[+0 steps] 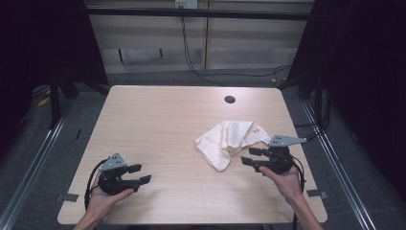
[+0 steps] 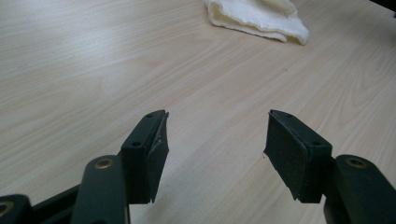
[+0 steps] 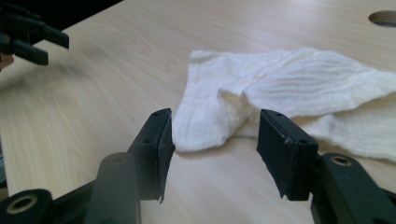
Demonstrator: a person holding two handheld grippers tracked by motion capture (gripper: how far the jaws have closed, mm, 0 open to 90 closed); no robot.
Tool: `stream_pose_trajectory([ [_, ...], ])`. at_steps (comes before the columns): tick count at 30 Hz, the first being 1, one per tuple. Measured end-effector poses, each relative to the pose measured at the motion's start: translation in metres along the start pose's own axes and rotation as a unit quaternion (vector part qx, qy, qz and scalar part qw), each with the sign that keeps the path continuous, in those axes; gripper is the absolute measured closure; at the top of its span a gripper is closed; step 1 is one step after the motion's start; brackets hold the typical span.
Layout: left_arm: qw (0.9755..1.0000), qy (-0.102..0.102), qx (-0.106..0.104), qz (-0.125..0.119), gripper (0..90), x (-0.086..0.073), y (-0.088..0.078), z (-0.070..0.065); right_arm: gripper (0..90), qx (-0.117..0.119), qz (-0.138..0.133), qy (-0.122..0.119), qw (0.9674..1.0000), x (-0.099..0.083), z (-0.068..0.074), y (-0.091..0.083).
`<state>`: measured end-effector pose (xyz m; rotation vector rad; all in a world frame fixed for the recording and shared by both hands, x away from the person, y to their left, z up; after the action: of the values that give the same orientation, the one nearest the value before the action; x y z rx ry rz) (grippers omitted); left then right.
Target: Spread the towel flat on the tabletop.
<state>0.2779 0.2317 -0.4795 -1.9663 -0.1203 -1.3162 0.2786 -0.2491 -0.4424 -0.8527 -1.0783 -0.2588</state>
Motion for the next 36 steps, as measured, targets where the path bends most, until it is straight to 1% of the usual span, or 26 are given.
stream_pose_trajectory([
  [1,1.0,0.0,0.001,0.001,38.9,0.0,0.001,0.001,45.2,-0.005,-0.003,0.001,1.0,0.004,-0.003,0.002],
  [4,1.0,0.005,0.004,0.004,38.9,0.0,0.002,0.001,44.3,-0.008,0.004,0.004,1.0,0.009,-0.012,0.011],
  [6,1.0,0.006,0.005,0.006,38.9,0.001,0.002,0.001,44.3,-0.003,0.01,0.005,0.9999,0.01,-0.015,0.014],
  [7,0.9999,0.01,0.003,0.004,38.9,0.001,0.002,0.001,43.8,-0.009,0.019,0.002,0.9998,0.011,-0.019,0.023],
  [8,0.9999,0.009,0.004,0.005,38.9,0.001,0.002,0.001,44.0,-0.008,0.024,0.0,0.9997,0.013,-0.021,0.027],
  [9,0.9999,0.01,0.006,0.006,38.9,0.001,0.002,0.001,44.7,-0.006,0.026,-0.001,0.9996,0.014,-0.021,0.031],
  [11,0.9999,0.011,0.009,0.006,38.9,0.0,0.002,0.002,44.4,-0.011,0.028,-0.006,0.9995,0.017,-0.021,0.038],
  [12,0.9999,0.011,0.009,0.006,38.9,0.0,0.002,0.002,44.4,-0.011,0.028,-0.006,0.9995,0.017,-0.021,0.038],
  [13,0.9998,0.011,0.012,0.008,38.9,0.0,0.002,0.002,43.6,-0.006,0.032,-0.007,0.9994,0.02,-0.02,0.041],
  [14,0.9998,0.013,0.012,0.009,38.9,0.0,0.002,0.003,43.5,-0.007,0.037,-0.018,0.9992,0.026,-0.019,0.046],
  [15,0.9998,0.015,0.011,0.007,38.9,0.0,0.001,0.003,44.1,-0.004,0.037,-0.017,0.9991,0.028,-0.02,0.048],
  [17,0.9998,0.016,0.009,0.005,38.7,0.001,0.0,0.003,44.3,-0.009,0.048,-0.024,0.9985,0.033,-0.025,0.054],
  [18,0.9998,0.016,0.008,0.006,38.6,0.001,0.0,0.002,44.6,-0.007,0.053,-0.024,0.9983,0.034,-0.03,0.058],
  [19,0.9998,0.017,0.008,0.007,38.6,0.001,0.0,0.002,44.6,-0.012,0.057,-0.023,0.998,0.036,-0.035,0.061],
  [20,0.9998,0.018,0.007,0.005,38.3,0.001,-0.001,0.003,45.3,-0.017,0.056,-0.023,0.998,0.036,-0.039,0.064],
  [22,0.9999,0.013,0.011,0.001,37.1,0.001,-0.001,0.003,45.5,-0.013,0.045,-0.02,0.9987,0.035,-0.044,0.069],
  [24,0.9998,0.014,0.011,0.002,36.8,0.001,-0.002,0.004,44.3,-0.014,0.061,-0.029,0.9976,0.033,-0.048,0.078],
  [26,0.9998,0.014,0.01,0.005,36.8,0.001,0.0,0.003,43.3,-0.02,0.075,-0.038,0.9962,0.033,-0.05,0.085],
  [27,0.9998,0.017,0.009,0.008,36.8,0.001,0.0,0.003,41.5,-0.018,0.081,-0.033,0.996,0.034,-0.05,0.088],
  [29,0.9997,0.021,0.005,0.014,36.8,0.001,0.001,0.0,38.0,-0.016,0.091,-0.033,0.9952,0.036,-0.052,0.096],
  [30,0.9995,0.026,0.003,0.015,36.7,0.001,0.002,-0.002,35.8,-0.018,0.09,-0.032,0.9953,0.036,-0.053,0.098],
  [31,0.9992,0.035,0.004,0.018,36.7,0.001,0.002,-0.003,34.8,-0.011,0.09,-0.027,0.9956,0.036,-0.053,0.101],
  [32,0.9992,0.035,0.004,0.018,36.8,0.001,0.002,-0.003,34.4,-0.011,0.095,-0.025,0.9951,0.035,-0.054,0.104],
  [33,0.9993,0.033,-0.003,0.017,36.7,0.001,0.002,-0.006,33.4,-0.019,0.104,-0.03,0.994,0.033,-0.055,0.108],
  [34,0.9991,0.037,-0.007,0.018,36.6,0.001,0.002,-0.007,33.4,-0.019,0.106,-0.031,0.9937,0.032,-0.056,0.11],
  [36,0.9992,0.036,-0.009,0.016,36.5,0.001,0.002,-0.008,32.6,-0.028,0.116,-0.033,0.9924,0.029,-0.057,0.115],
])
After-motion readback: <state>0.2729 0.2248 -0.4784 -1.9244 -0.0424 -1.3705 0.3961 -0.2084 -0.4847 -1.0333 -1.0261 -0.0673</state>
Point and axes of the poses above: each handheld gripper's, and its own axes: y roughly forward along the jaws, x roughly out of its top, z roughly to its left, the point moved 1 cm from there along y, roughly forward along the jaws, and after that the axes turned 3 degrees about -z, right-handed, at the moved point
